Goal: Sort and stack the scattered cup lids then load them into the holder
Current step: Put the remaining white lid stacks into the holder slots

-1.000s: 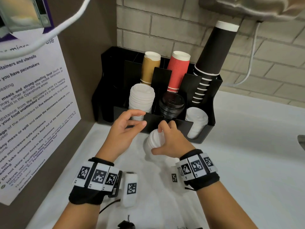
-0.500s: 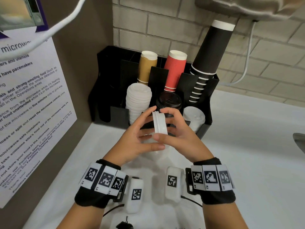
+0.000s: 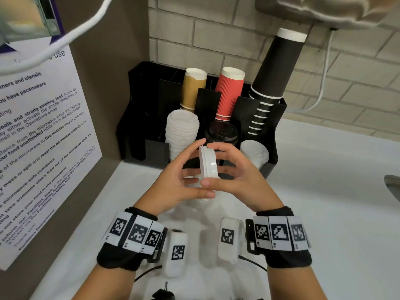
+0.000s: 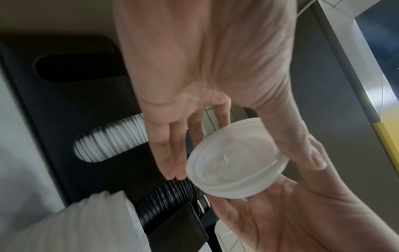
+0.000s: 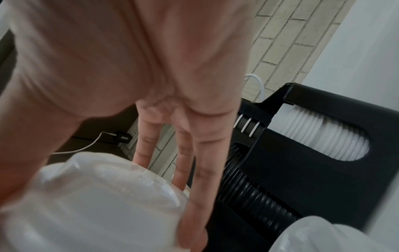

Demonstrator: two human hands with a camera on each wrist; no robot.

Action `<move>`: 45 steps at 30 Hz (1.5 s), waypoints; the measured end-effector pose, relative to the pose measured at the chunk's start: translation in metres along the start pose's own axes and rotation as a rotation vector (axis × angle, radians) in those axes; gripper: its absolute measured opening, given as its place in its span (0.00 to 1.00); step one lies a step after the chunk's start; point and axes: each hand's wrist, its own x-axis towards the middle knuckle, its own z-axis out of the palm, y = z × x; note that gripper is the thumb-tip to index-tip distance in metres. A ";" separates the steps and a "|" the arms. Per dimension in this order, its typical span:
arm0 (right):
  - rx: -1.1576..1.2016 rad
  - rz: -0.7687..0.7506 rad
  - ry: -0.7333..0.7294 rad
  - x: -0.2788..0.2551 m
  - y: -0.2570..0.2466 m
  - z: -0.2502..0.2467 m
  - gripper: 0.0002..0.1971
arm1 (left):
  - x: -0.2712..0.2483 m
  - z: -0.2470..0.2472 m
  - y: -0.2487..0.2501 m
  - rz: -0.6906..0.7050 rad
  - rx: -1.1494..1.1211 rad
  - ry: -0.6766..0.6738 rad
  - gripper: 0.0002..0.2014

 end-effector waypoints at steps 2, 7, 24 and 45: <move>0.004 -0.008 0.002 -0.001 0.000 0.001 0.33 | 0.000 0.001 -0.001 0.004 0.005 -0.003 0.51; -0.050 -0.036 0.005 0.002 -0.003 -0.006 0.33 | 0.002 -0.003 -0.005 0.010 0.031 -0.022 0.56; -0.925 0.241 0.009 0.087 0.008 -0.132 0.39 | 0.004 -0.021 -0.008 0.057 0.064 0.224 0.20; -1.198 0.156 0.185 0.043 0.039 -0.095 0.23 | 0.000 -0.015 -0.004 0.054 0.075 0.235 0.19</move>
